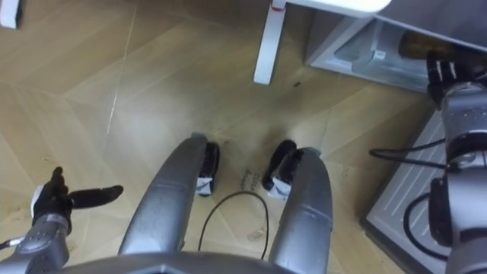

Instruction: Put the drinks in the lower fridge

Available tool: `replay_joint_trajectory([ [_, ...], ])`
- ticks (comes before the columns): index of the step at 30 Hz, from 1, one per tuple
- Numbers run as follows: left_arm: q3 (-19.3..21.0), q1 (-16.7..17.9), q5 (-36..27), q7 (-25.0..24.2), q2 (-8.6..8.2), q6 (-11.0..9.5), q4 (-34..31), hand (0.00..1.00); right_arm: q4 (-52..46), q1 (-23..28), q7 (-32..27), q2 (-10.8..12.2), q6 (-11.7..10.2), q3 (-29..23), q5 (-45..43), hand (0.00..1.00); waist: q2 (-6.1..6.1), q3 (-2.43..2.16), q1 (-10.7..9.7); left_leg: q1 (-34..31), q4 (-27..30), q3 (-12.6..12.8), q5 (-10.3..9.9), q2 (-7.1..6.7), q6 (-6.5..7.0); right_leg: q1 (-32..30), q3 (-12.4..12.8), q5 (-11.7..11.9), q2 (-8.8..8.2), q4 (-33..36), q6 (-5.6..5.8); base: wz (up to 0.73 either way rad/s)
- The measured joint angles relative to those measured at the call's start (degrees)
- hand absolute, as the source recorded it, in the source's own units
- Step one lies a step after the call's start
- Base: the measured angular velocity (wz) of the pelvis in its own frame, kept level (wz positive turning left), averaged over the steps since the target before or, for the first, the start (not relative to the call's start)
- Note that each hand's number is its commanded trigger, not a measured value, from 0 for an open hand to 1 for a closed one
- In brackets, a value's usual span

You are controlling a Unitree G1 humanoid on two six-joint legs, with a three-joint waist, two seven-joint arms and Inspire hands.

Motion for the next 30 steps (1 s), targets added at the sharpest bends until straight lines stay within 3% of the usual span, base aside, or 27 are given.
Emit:
replay_joint_trajectory([
  [15, -0.12, 0.02, -2.14, -2.51, -0.47, 0.28, 1.30, 0.00, 0.37, -0.08, 2.98, 0.00, 0.00, 0.00, -2.14, 0.00, 0.28, -0.10, 0.56, 1.06, -1.04, 0.85, 0.16, 0.51, 0.08, 0.70, 0.15, 0.73, 0.20, -1.13, -0.27, -0.02],
  [20, -0.14, 0.00, -3.70, -2.19, -0.71, 0.26, 2.40, 0.00, -0.09, -0.37, 0.89, 0.03, 0.13, 0.06, -1.49, 0.00, 0.30, -0.09, 0.66, 2.11, -3.81, 1.20, 1.02, 1.00, 0.10, 1.68, 0.10, 1.83, 1.02, -4.09, -0.20, -0.05],
  [30, -0.20, -0.12, -3.94, -1.77, -1.14, 0.07, 3.23, 0.00, 0.47, -1.39, -2.25, 0.03, 0.29, -1.52, -1.20, 0.00, 0.24, -0.07, -0.65, 3.75, -6.69, 2.44, 1.28, 0.87, 0.58, 2.72, 0.28, 2.38, 0.86, -6.47, 0.30, -0.03],
])
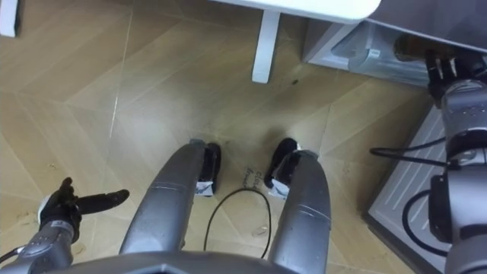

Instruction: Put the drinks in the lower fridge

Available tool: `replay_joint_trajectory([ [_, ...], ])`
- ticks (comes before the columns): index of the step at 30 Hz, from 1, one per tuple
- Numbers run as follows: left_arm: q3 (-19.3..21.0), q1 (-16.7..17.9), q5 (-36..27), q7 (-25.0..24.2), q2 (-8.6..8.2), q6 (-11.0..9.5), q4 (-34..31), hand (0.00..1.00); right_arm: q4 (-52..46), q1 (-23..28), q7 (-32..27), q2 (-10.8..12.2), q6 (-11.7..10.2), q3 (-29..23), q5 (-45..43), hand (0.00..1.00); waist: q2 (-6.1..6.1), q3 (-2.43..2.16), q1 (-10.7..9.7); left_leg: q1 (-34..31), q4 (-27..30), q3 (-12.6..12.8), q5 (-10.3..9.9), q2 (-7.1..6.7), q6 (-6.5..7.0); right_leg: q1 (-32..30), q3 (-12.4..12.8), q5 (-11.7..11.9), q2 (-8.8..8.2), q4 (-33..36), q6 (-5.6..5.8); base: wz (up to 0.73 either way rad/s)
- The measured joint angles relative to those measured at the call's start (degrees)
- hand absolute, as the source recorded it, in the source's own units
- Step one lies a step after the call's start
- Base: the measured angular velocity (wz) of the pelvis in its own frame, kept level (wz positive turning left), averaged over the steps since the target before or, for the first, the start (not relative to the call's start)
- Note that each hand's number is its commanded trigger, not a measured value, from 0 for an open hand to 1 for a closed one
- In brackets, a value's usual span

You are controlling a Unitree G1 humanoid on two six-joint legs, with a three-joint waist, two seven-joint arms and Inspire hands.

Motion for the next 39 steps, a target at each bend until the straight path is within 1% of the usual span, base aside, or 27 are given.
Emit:
replay_joint_trajectory([
  [3, 0.96, 0.16, 0.28, 0.09, -0.01, -0.17, 0.11, 0.00, -0.04, 0.12, -0.69, -0.02, 0.32, -1.26, -1.13, 0.00, -0.20, -0.01, -0.53, 1.38, -1.35, 0.40, 0.06, -0.10, 0.09, 1.07, 0.15, -0.07, -0.01, -0.85, 0.30, 0.00],
  [5, 1.80, 0.17, 0.95, 0.23, -0.04, -0.60, -0.04, 0.00, -0.01, 0.19, -1.68, -0.07, 0.33, -2.98, -1.74, 0.00, -0.26, -0.03, -0.81, 1.62, -1.92, 0.42, 0.16, -0.12, 0.19, 1.39, 0.06, -0.02, 0.05, -1.43, 0.41, 0.00],
  [7, 2.61, 0.17, 2.32, 0.78, -0.03, -0.91, -0.23, 0.00, 1.11, 0.19, -4.06, -0.51, 0.32, -3.88, -3.92, 0.00, -0.28, -0.05, -1.41, 1.96, -2.07, 0.51, 0.23, -0.11, 0.29, 1.93, -0.06, -0.12, 0.02, -1.75, 0.61, 0.03],
  [9, 3.06, 0.18, 2.79, 1.08, -0.01, -1.14, -0.27, 0.00, 2.05, 0.63, -6.46, -1.26, 0.31, -4.72, -5.96, 0.00, -0.29, -0.05, -2.10, 2.63, -2.36, 0.54, 0.27, -0.04, 0.36, 2.84, -0.23, -0.14, 0.11, -2.35, 0.97, 0.02],
  [11, 3.14, 0.18, 2.76, 1.07, 0.10, -1.18, -0.26, 0.00, 3.07, 1.57, -9.04, -2.94, 0.30, -4.72, -7.98, 0.00, -0.35, -0.09, -3.03, 3.46, -2.70, 0.62, 0.31, 0.01, 0.45, 3.97, -0.33, 0.01, 0.15, -3.10, 1.33, 0.00],
  [14, 3.17, 0.18, 2.78, 1.03, 0.14, -1.14, -0.28, 0.00, 3.53, 2.66, -11.63, -4.30, 0.30, -4.72, -8.12, 0.00, -0.59, -0.21, -3.75, 4.26, -3.04, 0.66, 0.32, 0.16, 0.56, 5.01, -0.23, 0.27, 0.52, -3.92, 1.69, -0.04],
  [16, 3.42, 0.15, 2.88, 0.78, 0.27, -1.14, -0.68, 0.00, 3.98, 4.99, -13.45, -5.14, 0.30, -4.76, -8.12, 0.00, -0.70, -0.28, -3.70, 5.28, -3.25, 0.59, 0.24, 1.15, 0.65, 6.69, -0.50, 0.99, 1.73, -5.62, 1.75, -0.15],
  [17, 3.94, 0.17, 2.88, 0.49, 0.30, -1.13, -0.58, 0.00, 3.98, 6.31, -14.19, -5.14, 0.32, -5.17, -8.11, 0.00, -0.75, -0.34, -3.68, 5.99, -3.71, 0.60, 0.23, 1.66, 0.64, 7.63, -0.66, 1.43, 2.35, -6.71, 1.70, -0.16],
  [19, 5.15, 0.16, 2.90, -0.16, 0.27, -1.13, -0.47, 0.00, 4.17, 7.89, -15.21, -5.15, 0.35, -5.27, -8.35, 0.00, -0.75, -0.36, -3.58, 6.99, -4.44, 0.62, 0.24, 2.18, 0.63, 8.94, -1.02, 2.25, 2.87, -8.13, 1.49, -0.13],
  [21, 5.91, 0.15, 4.04, -0.30, 0.28, -1.17, -0.39, 0.00, 4.42, 9.09, -16.30, -5.17, 0.34, -5.28, -8.72, 0.00, -0.69, -0.44, -3.41, 7.78, -4.82, 0.81, 0.26, 2.51, 0.63, 9.76, -0.78, 2.79, 3.43, -9.03, 1.52, -0.14],
  [22, 6.07, 0.15, 4.04, -0.39, 0.28, -1.17, -0.22, 0.00, 5.17, 9.82, -16.64, -5.16, 0.34, -5.27, -8.67, 0.00, -0.49, -0.56, -3.16, 8.34, -4.93, 1.05, 0.27, 2.97, 0.63, 10.45, -0.59, 3.22, 4.03, -9.80, 1.56, -0.14],
  [24, 6.15, 0.04, 4.04, -0.76, 0.14, -1.17, 0.54, 0.00, 5.96, 10.40, -16.83, -5.16, 0.35, -5.25, -8.74, 0.00, -0.43, -0.62, -2.23, 9.71, -5.52, 1.60, 0.29, 3.23, 0.67, 11.58, -0.33, 3.79, 4.27, -10.65, 1.53, -0.16],
  [27, 6.76, -0.02, 4.03, -2.62, 0.13, -1.22, 2.92, 0.00, 7.42, 11.84, -17.42, -5.16, 0.35, -5.27, -8.89, 0.00, -0.40, -0.80, -1.91, 12.11, -7.66, 1.99, 0.97, 2.94, 0.95, 13.95, -0.33, 4.31, 4.14, -12.69, 1.86, -0.02],
  [29, 6.78, -0.05, 4.15, -3.67, 0.12, -1.21, 4.98, 0.00, 7.68, 13.15, -17.95, -5.16, 0.35, -5.29, -8.91, 0.00, -0.68, -1.03, -1.87, 13.76, -10.16, 2.39, 2.04, 2.78, 1.18, 15.60, -0.31, 5.51, 4.24, -15.25, 2.13, 0.00],
  [31, 6.78, 0.00, 4.47, -4.40, 0.09, -1.11, 5.83, 0.00, 7.56, 13.97, -18.07, -5.14, 0.35, -5.29, -8.93, 0.00, -0.84, -1.10, -1.86, 14.79, -11.35, 2.75, 2.41, 2.85, 1.28, 16.68, -0.21, 6.35, 4.54, -16.56, 2.23, -0.06],
  [33, 6.80, -0.48, 4.73, -5.18, -0.01, -1.14, 6.34, 0.00, 6.82, 14.95, -18.49, -5.12, 0.21, -5.30, -8.99, 0.00, -0.99, -1.18, -1.97, 15.63, -11.88, 3.00, 2.47, 2.90, 1.35, 17.43, 0.03, 6.52, 4.65, -16.96, 2.34, -0.07],
  [34, 6.72, -1.26, 4.73, -5.56, 0.00, -1.16, 7.06, 0.00, 6.14, 15.65, -18.74, -4.74, -0.08, -5.30, -8.78, 0.00, -1.17, -1.29, -2.11, 15.95, -11.99, 3.19, 2.47, 3.00, 1.35, 17.75, 0.19, 6.53, 4.77, -17.12, 2.37, -0.06],
  [35, 6.72, -1.67, 4.72, -5.79, 0.01, -1.20, 7.52, 0.00, 5.70, 15.99, -18.84, -4.36, -0.37, -5.29, -8.68, 0.00, -1.18, -1.30, -2.24, 16.13, -12.00, 3.18, 2.46, 3.10, 1.35, 18.03, 0.25, 6.58, 5.00, -17.39, 2.41, -0.06],
  [37, 6.49, -2.95, 4.67, -6.98, -0.02, -1.19, 8.73, 0.00, 5.27, 17.22, -19.34, -2.76, -1.28, -5.25, -7.59, 0.00, -1.38, -1.41, -2.46, 17.14, -12.10, 3.31, 2.35, 3.46, 1.23, 19.13, 0.19, 6.64, 5.39, -17.91, 2.38, -0.07],
  [38, 6.42, -3.30, 4.67, -7.51, -0.05, -1.20, 9.21, 0.00, 5.02, 17.84, -19.82, -1.71, -1.96, -5.25, -7.04, 0.00, -1.40, -1.45, -2.45, 17.49, -12.08, 3.48, 2.25, 3.86, 1.15, 19.62, 0.24, 6.83, 5.78, -18.35, 2.33, -0.10],
  [39, 6.48, -3.46, 4.67, -7.69, -0.05, -1.20, 9.32, 0.00, 4.54, 18.21, -20.10, -1.17, -2.21, -5.26, -6.82, 0.00, -1.43, -1.46, -2.40, 17.55, -12.08, 3.47, 2.21, 3.99, 1.08, 19.73, 0.31, 6.98, 5.99, -18.61, 2.29, -0.08],
])
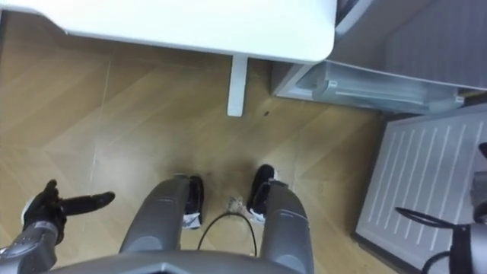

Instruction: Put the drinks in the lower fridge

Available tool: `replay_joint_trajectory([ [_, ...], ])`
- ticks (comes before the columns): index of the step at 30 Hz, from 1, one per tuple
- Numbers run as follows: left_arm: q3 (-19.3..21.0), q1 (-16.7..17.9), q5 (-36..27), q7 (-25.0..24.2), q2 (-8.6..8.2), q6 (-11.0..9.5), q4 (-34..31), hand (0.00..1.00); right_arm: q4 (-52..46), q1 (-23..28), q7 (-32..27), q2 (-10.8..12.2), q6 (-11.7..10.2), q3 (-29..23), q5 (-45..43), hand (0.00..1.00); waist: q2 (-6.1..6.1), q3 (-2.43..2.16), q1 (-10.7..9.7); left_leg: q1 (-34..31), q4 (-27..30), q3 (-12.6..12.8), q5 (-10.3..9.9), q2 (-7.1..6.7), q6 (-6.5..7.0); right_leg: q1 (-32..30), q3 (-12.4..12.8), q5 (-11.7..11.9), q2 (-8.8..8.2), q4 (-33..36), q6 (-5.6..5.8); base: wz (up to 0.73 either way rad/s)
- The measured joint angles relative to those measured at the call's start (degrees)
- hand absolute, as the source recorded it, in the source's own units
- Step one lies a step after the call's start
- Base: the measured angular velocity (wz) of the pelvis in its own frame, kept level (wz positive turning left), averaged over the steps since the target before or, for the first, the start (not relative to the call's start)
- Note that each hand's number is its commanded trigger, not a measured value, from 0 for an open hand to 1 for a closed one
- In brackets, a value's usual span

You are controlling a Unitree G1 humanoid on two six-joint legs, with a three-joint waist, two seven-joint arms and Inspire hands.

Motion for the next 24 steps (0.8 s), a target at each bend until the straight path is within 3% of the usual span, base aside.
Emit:
replay_joint_trajectory([
  [4, 0.03, -0.57, -0.07, -0.25, -0.51, -0.01, 0.69, 0.00, -1.22, 1.51, -0.57, 1.90, -0.14, 0.09, 0.33, 0.00, 0.22, -0.02, 0.08, -0.30, 0.05, 0.08, -0.04, 0.04, -0.08, -0.46, 0.15, 0.28, 0.09, 0.09, -0.16, -0.05],
  [7, -0.01, -0.59, -0.05, -0.29, -1.48, -0.01, 1.23, 0.00, -1.15, 1.33, -0.57, 2.92, -1.52, 0.40, 1.19, 0.00, 0.50, 0.00, 0.50, -0.35, 0.29, 0.38, -0.03, 0.10, -0.10, -0.69, 0.66, 0.52, 0.30, 0.28, -0.22, -0.06],
  [10, -0.48, -0.68, -0.01, -0.84, -2.48, -0.05, 1.57, 0.00, -1.35, -0.10, -0.04, 3.30, -2.07, 2.72, 2.24, 0.00, 0.54, 0.03, 1.60, -0.68, 0.58, 1.75, -0.08, 0.02, 0.01, -2.14, 1.81, 0.77, 0.05, 1.36, -0.31, -0.16],
  [15, -1.33, -0.91, -0.02, -1.32, -2.49, -0.49, 1.42, 0.00, -2.85, -2.02, 2.38, 3.34, -2.30, 4.68, 4.80, 0.00, 1.14, 0.28, 2.62, -4.03, 2.40, 2.95, -0.11, 0.07, 0.11, -6.67, 2.97, 0.86, -0.32, 4.06, -0.63, -0.10],
  [17, -1.51, -0.98, -0.03, -1.26, -2.53, -0.52, 1.34, 0.00, -3.25, -3.47, 3.72, 3.34, -2.40, 4.56, 6.17, 0.00, 1.69, 0.54, 2.50, -6.31, 4.15, 2.91, -0.22, 0.05, 0.24, -9.02, 2.94, 0.51, -0.68, 6.01, -0.94, 0.04],
  [20, -2.13, -1.78, -0.08, -1.21, -2.53, -0.54, 1.18, 0.00, -4.30, -6.14, 6.25, 3.36, -2.38, 4.57, 6.56, 0.00, 2.30, 0.57, 2.24, -10.92, 7.61, 2.92, -0.73, -0.02, 0.37, -13.91, 2.99, -0.51, -1.59, 9.98, -1.39, 0.08],
  [24, -2.17, -2.13, -0.04, -0.92, -2.38, -0.68, 0.05, 0.00, -4.89, -8.53, 10.78, 3.18, -2.39, 4.61, 6.95, 0.00, 2.69, 0.55, 1.75, -17.46, 14.70, 1.90, -3.04, -0.11, 0.08, -20.61, 2.94, -4.14, -3.02, 17.83, -1.30, 0.19],
])
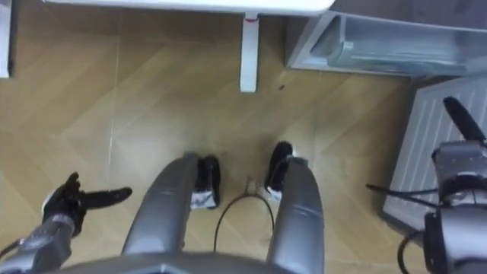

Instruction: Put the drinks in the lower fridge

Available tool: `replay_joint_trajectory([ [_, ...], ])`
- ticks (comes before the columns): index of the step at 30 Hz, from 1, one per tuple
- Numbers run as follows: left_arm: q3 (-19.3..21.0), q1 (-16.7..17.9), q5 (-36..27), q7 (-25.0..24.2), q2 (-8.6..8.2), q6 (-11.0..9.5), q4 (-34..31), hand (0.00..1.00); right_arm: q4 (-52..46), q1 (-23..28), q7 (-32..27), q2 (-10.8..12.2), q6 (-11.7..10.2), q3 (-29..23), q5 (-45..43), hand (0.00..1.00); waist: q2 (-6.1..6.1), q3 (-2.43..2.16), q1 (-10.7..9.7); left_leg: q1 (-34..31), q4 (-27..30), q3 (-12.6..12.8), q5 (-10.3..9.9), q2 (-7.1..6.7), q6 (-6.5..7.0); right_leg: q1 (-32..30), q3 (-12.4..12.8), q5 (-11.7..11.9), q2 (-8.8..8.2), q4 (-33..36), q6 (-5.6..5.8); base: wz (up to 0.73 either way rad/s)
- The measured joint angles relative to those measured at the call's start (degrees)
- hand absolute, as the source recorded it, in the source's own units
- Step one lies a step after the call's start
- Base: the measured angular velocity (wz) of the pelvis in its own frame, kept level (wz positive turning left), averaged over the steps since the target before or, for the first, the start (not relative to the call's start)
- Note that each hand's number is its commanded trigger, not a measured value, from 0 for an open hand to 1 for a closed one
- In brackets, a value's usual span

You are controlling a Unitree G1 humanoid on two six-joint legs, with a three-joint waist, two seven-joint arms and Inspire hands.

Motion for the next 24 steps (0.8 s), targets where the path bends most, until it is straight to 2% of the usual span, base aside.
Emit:
replay_joint_trajectory([
  [6, -3.69, 0.06, 0.01, 1.43, 0.48, 0.70, -2.16, 0.00, -0.24, -3.15, 5.06, -0.03, -0.04, 2.16, 2.29, 0.00, 0.98, 0.15, 0.17, -5.94, 7.87, -0.92, -2.47, -0.24, -0.32, -6.44, 0.90, -3.35, -0.95, 9.00, -0.40, 0.11],
  [10, -5.33, 1.06, -0.02, 2.37, 2.29, 0.79, -6.54, 0.00, -0.33, -5.50, 8.46, -0.10, 0.02, 2.74, 3.25, 0.00, 1.06, 0.23, 0.21, -9.70, 11.98, -0.83, -3.68, -0.27, -0.50, -10.87, 1.40, -5.18, -1.89, 14.01, -0.98, 0.08],
  [13, -5.49, 1.34, -0.01, 3.05, 2.71, 0.81, -8.17, 0.00, -0.87, -7.28, 9.86, -0.33, 0.07, 2.84, 3.25, 0.00, 1.00, 0.26, 0.25, -11.79, 13.61, -0.90, -3.93, -0.23, -0.75, -13.18, 1.57, -5.80, -2.12, 16.05, -1.47, 0.08],
  [19, -5.42, 2.03, -0.03, 4.31, 2.79, 0.79, -9.95, 0.00, -1.22, -9.76, 15.91, -0.66, 0.08, 2.87, 3.26, 0.00, 0.98, 0.27, 0.40, -13.56, 15.08, -2.18, -4.33, -0.11, -1.29, -14.19, -0.28, -6.62, -3.12, 17.45, -2.82, 0.06],
  [24, -5.53, 4.19, -0.71, 4.33, 3.51, 1.24, -13.13, 0.00, -1.15, -9.78, 17.87, -0.73, 0.64, 3.78, 3.31, 0.00, 0.85, 0.36, 0.18, -13.86, 15.51, -2.74, -4.68, -0.11, -1.65, -14.20, -0.65, -6.93, -3.05, 17.64, -2.75, -0.01],
])
